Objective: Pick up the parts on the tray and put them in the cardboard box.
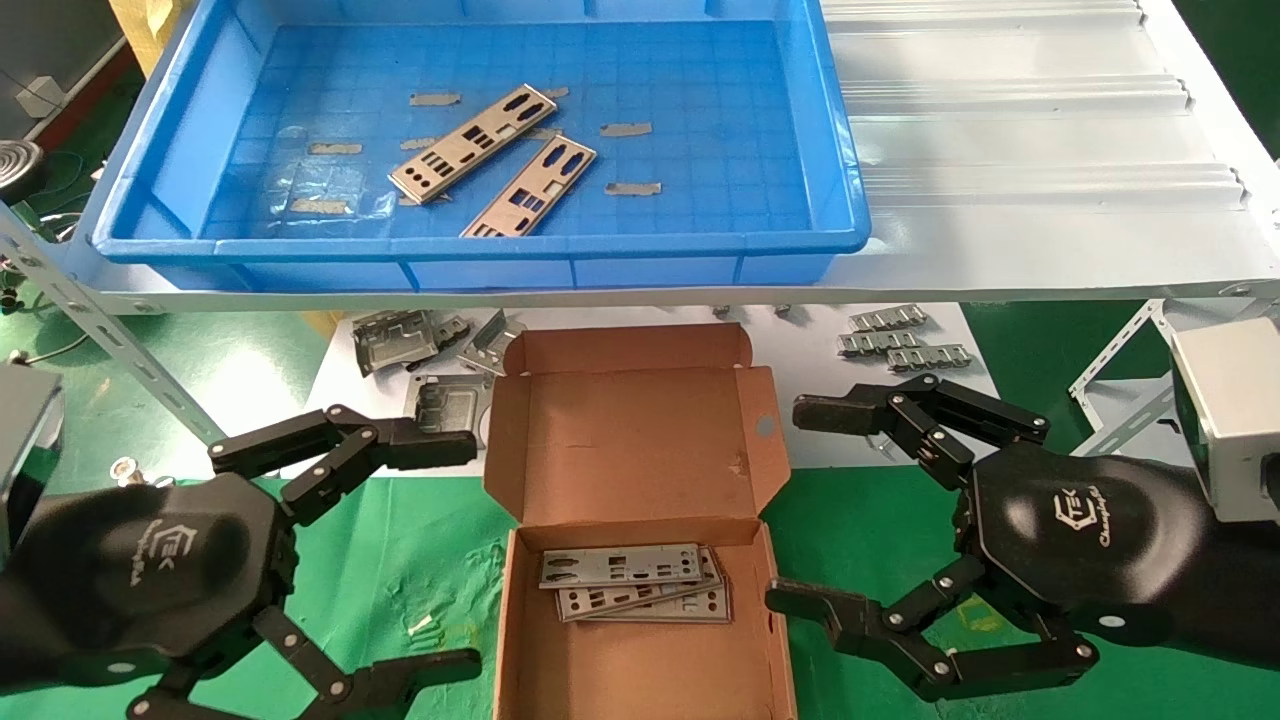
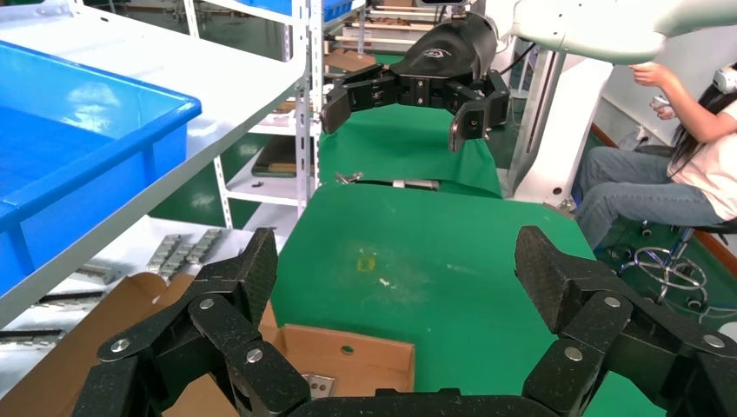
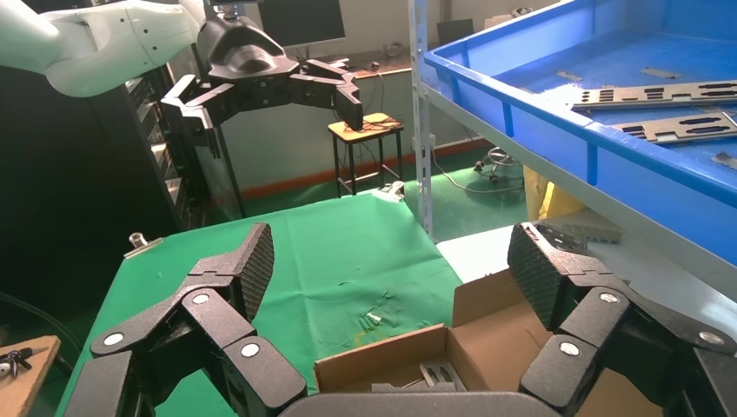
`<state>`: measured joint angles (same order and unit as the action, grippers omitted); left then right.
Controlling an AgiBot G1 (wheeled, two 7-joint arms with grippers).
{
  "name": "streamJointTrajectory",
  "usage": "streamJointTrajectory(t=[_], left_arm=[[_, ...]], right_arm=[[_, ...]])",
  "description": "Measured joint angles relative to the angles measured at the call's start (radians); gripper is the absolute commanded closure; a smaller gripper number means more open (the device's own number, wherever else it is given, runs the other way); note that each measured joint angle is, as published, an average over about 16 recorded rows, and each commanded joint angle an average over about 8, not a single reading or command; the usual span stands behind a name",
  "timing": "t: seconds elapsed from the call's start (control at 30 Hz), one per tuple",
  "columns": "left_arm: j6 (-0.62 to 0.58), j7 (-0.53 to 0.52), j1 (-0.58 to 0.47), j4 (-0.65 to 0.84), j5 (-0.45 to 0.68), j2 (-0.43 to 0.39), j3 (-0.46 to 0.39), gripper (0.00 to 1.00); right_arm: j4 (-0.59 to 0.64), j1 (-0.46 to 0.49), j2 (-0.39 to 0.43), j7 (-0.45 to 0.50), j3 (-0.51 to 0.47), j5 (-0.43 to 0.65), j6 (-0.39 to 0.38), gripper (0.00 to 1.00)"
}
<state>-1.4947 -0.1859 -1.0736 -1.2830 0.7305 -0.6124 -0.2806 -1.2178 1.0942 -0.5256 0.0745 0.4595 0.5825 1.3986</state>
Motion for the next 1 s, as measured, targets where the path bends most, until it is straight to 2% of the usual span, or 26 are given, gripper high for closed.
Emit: streamJointTrajectory(t=[0.67,0.7,0.73,0.93,0.97,1.0], left_arm=[[0.0,0.0,0.0,0.0,0.0,0.0,0.0,0.0],[0.0,0.0,0.0,0.0,0.0,0.0,0.0,0.0],[0.0,0.0,0.0,0.0,0.0,0.0,0.0,0.0],[0.0,0.0,0.0,0.0,0.0,0.0,0.0,0.0],[0.0,0.0,0.0,0.0,0.0,0.0,0.0,0.0],[0.0,0.0,0.0,0.0,0.0,0.0,0.0,0.0]], right_arm=[[0.0,0.0,0.0,0.0,0.0,0.0,0.0,0.02],[0.0,0.0,0.0,0.0,0.0,0.0,0.0,0.08],[0.0,0.0,0.0,0.0,0.0,0.0,0.0,0.19],[0.0,0.0,0.0,0.0,0.0,0.0,0.0,0.93],[0.0,0.0,0.0,0.0,0.0,0.0,0.0,0.99],[0.0,0.0,0.0,0.0,0.0,0.0,0.0,1.0]])
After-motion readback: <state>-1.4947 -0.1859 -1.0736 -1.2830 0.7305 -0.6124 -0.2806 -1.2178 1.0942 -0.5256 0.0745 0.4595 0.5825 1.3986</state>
